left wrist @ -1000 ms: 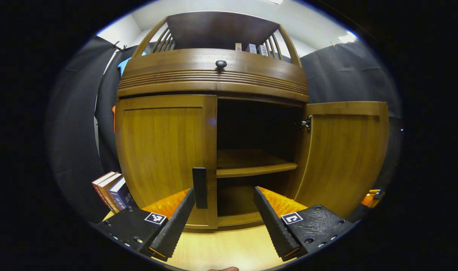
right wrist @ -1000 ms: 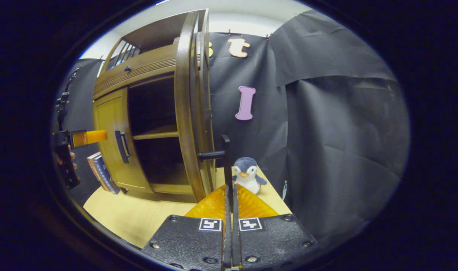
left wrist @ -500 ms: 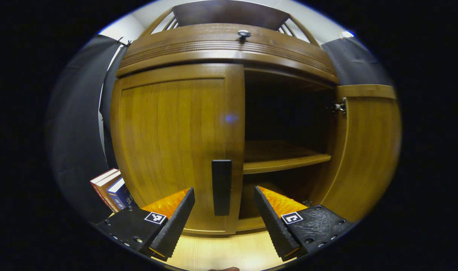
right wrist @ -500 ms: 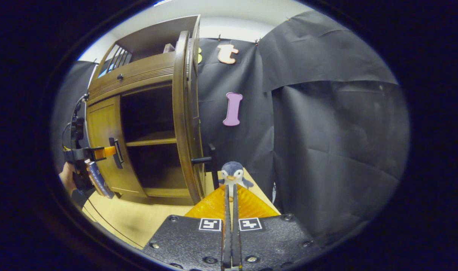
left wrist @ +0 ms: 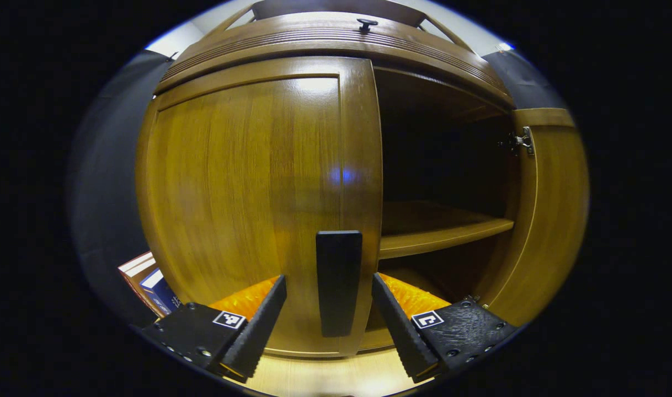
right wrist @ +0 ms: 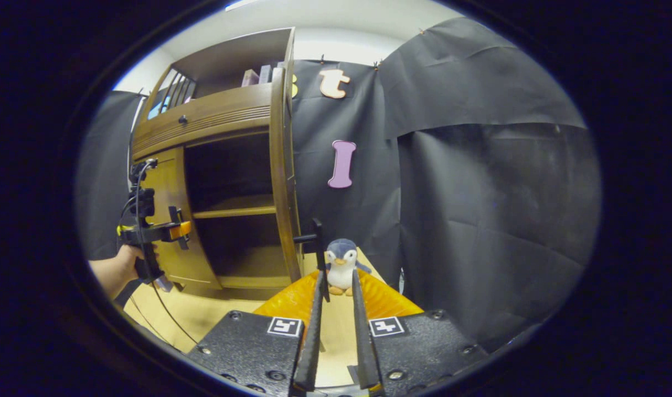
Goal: Open the right door of the double-door shoe cabinet with the right hand, and open the left door with the left hand.
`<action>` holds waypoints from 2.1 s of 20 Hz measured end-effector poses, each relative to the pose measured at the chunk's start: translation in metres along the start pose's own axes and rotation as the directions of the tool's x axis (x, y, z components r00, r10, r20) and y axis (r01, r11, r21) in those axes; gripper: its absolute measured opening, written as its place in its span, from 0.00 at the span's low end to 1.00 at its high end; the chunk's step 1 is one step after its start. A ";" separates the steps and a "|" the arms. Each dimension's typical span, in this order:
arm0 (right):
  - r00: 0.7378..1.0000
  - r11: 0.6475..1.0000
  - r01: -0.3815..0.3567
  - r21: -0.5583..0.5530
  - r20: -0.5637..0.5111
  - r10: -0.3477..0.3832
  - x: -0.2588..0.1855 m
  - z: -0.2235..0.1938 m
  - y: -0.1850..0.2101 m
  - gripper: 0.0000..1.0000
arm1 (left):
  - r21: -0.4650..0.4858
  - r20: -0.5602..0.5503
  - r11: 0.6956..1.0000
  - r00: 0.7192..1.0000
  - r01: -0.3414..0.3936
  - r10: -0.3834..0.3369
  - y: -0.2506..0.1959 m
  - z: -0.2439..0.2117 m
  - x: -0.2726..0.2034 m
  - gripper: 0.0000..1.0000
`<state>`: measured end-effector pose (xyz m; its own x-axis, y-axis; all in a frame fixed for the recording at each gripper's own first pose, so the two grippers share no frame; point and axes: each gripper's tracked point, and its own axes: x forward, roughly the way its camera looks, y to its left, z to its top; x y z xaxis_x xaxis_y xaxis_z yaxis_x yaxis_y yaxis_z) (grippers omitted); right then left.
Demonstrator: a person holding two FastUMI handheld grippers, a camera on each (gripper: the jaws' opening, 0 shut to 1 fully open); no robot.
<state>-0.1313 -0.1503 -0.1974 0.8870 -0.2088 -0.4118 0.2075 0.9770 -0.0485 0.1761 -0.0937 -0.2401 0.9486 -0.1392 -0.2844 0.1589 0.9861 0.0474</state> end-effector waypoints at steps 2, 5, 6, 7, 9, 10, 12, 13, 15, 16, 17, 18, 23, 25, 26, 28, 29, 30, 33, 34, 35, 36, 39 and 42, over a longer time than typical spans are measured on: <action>1.000 1.000 0.000 -0.017 0.003 0.000 -0.003 0.000 0.004 0.34 | -0.006 0.003 1.000 1.000 0.015 -0.015 -0.002 0.000 -0.001 0.72; 1.000 1.000 -0.013 -0.025 -0.008 0.012 -0.004 -0.004 0.012 0.38 | -0.002 0.035 0.998 0.998 0.058 -0.058 -0.002 -0.002 0.004 0.72; 1.000 0.999 -0.018 -0.030 -0.010 0.017 -0.005 -0.005 0.015 0.40 | -0.014 0.035 0.997 0.996 0.082 -0.082 -0.007 -0.002 0.005 0.55; 1.000 0.999 -0.021 -0.038 -0.009 0.021 -0.005 -0.005 0.017 0.40 | -0.017 0.022 0.997 0.997 0.081 -0.080 -0.010 -0.003 0.005 0.38; 1.000 0.998 -0.028 -0.058 -0.006 0.028 -0.006 -0.002 0.023 0.40 | -0.003 0.019 0.998 0.998 0.068 -0.068 -0.007 -0.003 0.006 0.25; 0.999 0.997 -0.032 -0.065 -0.011 0.032 -0.006 -0.004 0.023 0.42 | -0.004 0.021 0.997 0.997 0.072 -0.072 -0.006 -0.004 0.011 0.33; 0.999 0.997 -0.047 -0.068 -0.016 0.046 -0.009 -0.006 0.029 0.42 | -0.004 0.013 0.996 0.996 0.091 -0.091 -0.008 -0.004 0.004 0.28; 0.998 0.996 -0.055 -0.070 -0.016 0.054 -0.011 -0.007 0.031 0.40 | -0.006 0.010 0.996 0.996 0.092 -0.092 -0.009 -0.005 0.004 0.28; 0.998 0.995 -0.054 -0.078 -0.021 0.053 -0.011 -0.009 0.032 0.40 | -0.002 0.005 0.997 0.997 0.082 -0.082 -0.008 -0.005 0.001 0.19; 0.998 0.995 -0.054 -0.080 -0.023 0.052 -0.009 -0.009 0.032 0.42 | -0.001 0.005 0.997 0.997 0.076 -0.076 -0.007 -0.006 0.000 0.28; 0.998 0.995 -0.057 -0.079 -0.028 0.055 -0.010 -0.010 0.034 0.42 | 0.001 0.005 0.997 0.997 0.081 -0.081 -0.007 -0.006 -0.003 0.28; 0.997 0.995 -0.068 -0.077 -0.033 0.065 -0.009 -0.012 0.037 0.40 | 0.000 0.007 0.995 0.995 0.096 -0.096 -0.007 -0.007 -0.007 0.29; 0.994 0.989 -0.107 -0.097 -0.040 0.104 -0.003 -0.010 0.055 0.41 | 0.010 0.008 0.995 0.995 0.098 -0.098 -0.005 -0.012 -0.030 0.37; 0.992 0.987 -0.126 -0.098 -0.039 0.123 0.000 -0.007 0.064 0.44 | -0.002 0.012 0.996 0.995 0.094 -0.094 -0.004 -0.014 -0.041 0.29; 0.990 0.985 -0.141 -0.097 -0.032 0.139 0.001 -0.002 0.072 0.53 | -0.010 0.012 0.995 0.995 0.097 -0.097 -0.003 -0.015 -0.046 0.37; 0.985 0.979 -0.172 -0.106 -0.028 0.170 0.004 0.001 0.084 0.53 | -0.018 0.010 0.995 0.995 0.099 -0.099 0.001 -0.017 -0.057 0.29; 0.982 0.976 -0.188 -0.113 -0.027 0.186 0.006 0.002 0.089 0.53 | -0.019 0.008 0.995 0.995 0.096 -0.095 0.003 -0.018 -0.062 0.29; 0.979 0.972 -0.202 -0.121 -0.027 0.201 0.008 0.003 0.095 0.53 | -0.020 0.006 0.996 0.996 0.089 -0.089 0.005 -0.019 -0.069 0.36; 0.968 0.959 -0.250 -0.137 -0.033 0.248 0.013 0.001 0.111 0.55 | -0.032 0.009 0.998 0.998 0.057 -0.057 0.013 -0.022 -0.089 0.37; 0.963 0.953 -0.269 -0.142 -0.034 0.267 0.014 0.001 0.117 0.53 | -0.035 0.008 0.998 0.999 0.049 -0.049 0.015 -0.023 -0.096 0.28; 0.959 0.947 -0.283 -0.150 -0.036 0.281 0.015 0.001 0.122 0.53 | -0.039 0.007 0.998 0.999 0.041 -0.041 0.019 -0.025 -0.103 0.28; 0.955 0.942 -0.297 -0.157 -0.039 0.295 0.016 0.000 0.127 0.53 | -0.042 0.005 0.999 0.999 0.034 -0.034 0.021 -0.025 -0.109 0.28; 0.944 0.929 -0.331 -0.167 -0.046 0.327 0.021 -0.002 0.138 0.55 | -0.041 0.005 0.999 1.000 0.007 -0.006 0.030 -0.028 -0.123 0.28; 0.932 0.917 -0.362 -0.170 -0.052 0.358 0.024 -0.003 0.148 0.53 | -0.032 0.005 0.999 1.000 -0.024 0.025 0.040 -0.031 -0.138 0.28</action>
<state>-0.0804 -0.0106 -0.2170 0.8795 0.1578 -0.4489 -0.2010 0.9783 -0.0501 0.0435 -0.0323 -0.2283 0.9536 -0.1153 -0.2781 0.1268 0.9916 0.0237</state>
